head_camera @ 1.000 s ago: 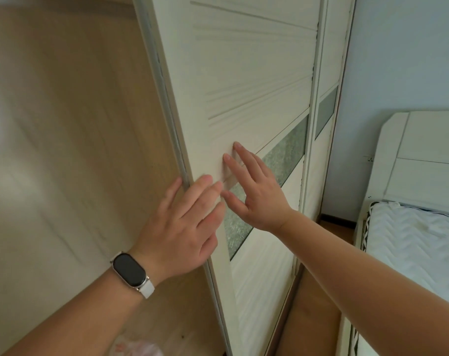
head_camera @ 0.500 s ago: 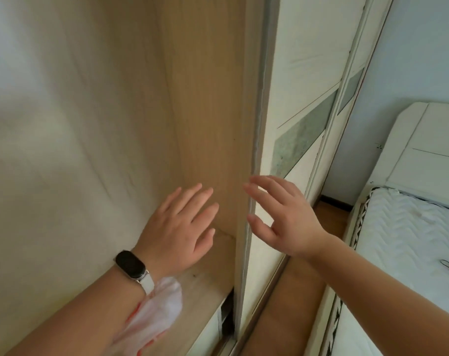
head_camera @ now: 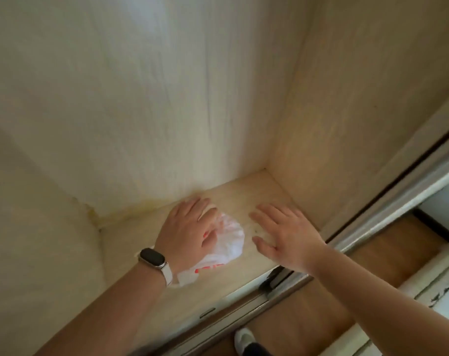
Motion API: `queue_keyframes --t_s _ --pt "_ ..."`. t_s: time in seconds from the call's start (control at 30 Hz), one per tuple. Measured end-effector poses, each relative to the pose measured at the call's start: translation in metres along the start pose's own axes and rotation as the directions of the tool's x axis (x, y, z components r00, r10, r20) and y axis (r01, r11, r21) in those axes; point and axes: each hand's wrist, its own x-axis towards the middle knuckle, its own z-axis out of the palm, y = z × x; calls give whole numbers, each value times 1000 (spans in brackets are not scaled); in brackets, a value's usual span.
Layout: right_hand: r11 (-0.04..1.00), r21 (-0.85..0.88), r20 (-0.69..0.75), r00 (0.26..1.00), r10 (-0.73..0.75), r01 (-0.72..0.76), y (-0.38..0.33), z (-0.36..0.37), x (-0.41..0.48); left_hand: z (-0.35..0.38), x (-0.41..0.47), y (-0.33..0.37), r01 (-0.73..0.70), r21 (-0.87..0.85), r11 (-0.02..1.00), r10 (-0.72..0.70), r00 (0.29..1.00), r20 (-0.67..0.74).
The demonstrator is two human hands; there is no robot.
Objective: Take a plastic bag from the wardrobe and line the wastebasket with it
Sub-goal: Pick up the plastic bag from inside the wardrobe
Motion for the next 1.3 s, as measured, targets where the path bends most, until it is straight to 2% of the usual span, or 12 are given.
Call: queue_keyframes --t_s 0.1,0.27,0.53,0.67,0.9,1.07,1.23,1.3 --pt "995 48 59 994 -88 85 -2 39 28 26 -19 -22 158 6 987 -158 981 114" --pt "981 114 221 958 -180 158 -4 104 72 70 -45 -50 402 -11 916 -384 882 272" --pt "953 216 381 880 -283 213 6 228 108 172 -64 -84 592 -15 806 -532 735 420" --pt "950 210 426 853 -302 232 13 300 120 245 -71 -98 656 -44 754 -551 667 501" --pt "956 217 487 827 -281 197 14 402 128 349 -70 -132 667 -74 741 -542 660 520" --pt "962 220 504 825 -254 161 13 443 114 393 -82 -142 618 -94 781 -470 679 564" --pt "969 199 455 861 -226 150 9 463 108 407 -96 -121 599 -224 769 -465 764 447" --pt "970 209 423 883 -204 124 7 468 106 413 -98 -110 593 -220 774 -489 782 387"
